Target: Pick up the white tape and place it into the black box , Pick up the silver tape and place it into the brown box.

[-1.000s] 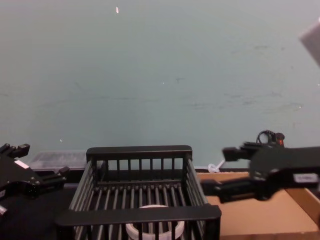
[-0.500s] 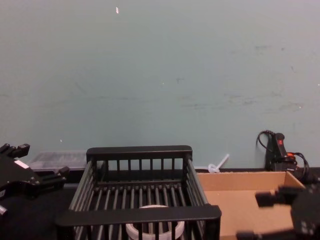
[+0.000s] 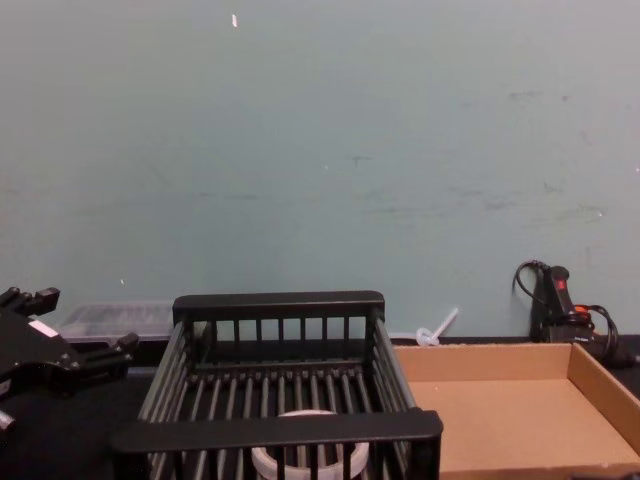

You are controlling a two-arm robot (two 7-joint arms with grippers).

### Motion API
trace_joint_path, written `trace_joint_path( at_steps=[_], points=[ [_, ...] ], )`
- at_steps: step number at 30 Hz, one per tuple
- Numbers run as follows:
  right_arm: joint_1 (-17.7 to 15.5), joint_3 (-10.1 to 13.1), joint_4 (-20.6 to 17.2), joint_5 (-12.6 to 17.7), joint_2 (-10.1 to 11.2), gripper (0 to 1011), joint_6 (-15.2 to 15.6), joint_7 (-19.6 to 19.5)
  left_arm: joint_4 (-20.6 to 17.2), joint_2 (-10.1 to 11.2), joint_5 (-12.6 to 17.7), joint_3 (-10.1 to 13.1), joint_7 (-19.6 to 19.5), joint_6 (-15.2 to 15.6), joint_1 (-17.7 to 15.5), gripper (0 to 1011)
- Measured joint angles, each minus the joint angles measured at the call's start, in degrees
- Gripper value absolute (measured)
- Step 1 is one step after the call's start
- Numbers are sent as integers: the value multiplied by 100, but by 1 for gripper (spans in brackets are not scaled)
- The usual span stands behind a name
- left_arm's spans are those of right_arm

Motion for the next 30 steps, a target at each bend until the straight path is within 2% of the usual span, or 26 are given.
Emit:
trace_joint_path(
  at_steps=[12, 30],
  points=[
    [74, -133, 161, -130, -20, 1002, 24, 35, 0, 0, 0, 0, 0, 0, 0, 1001],
    [208, -198, 433, -233, -191, 1002, 39, 23, 0, 0, 0, 0, 0, 0, 0, 1001]
  ],
)
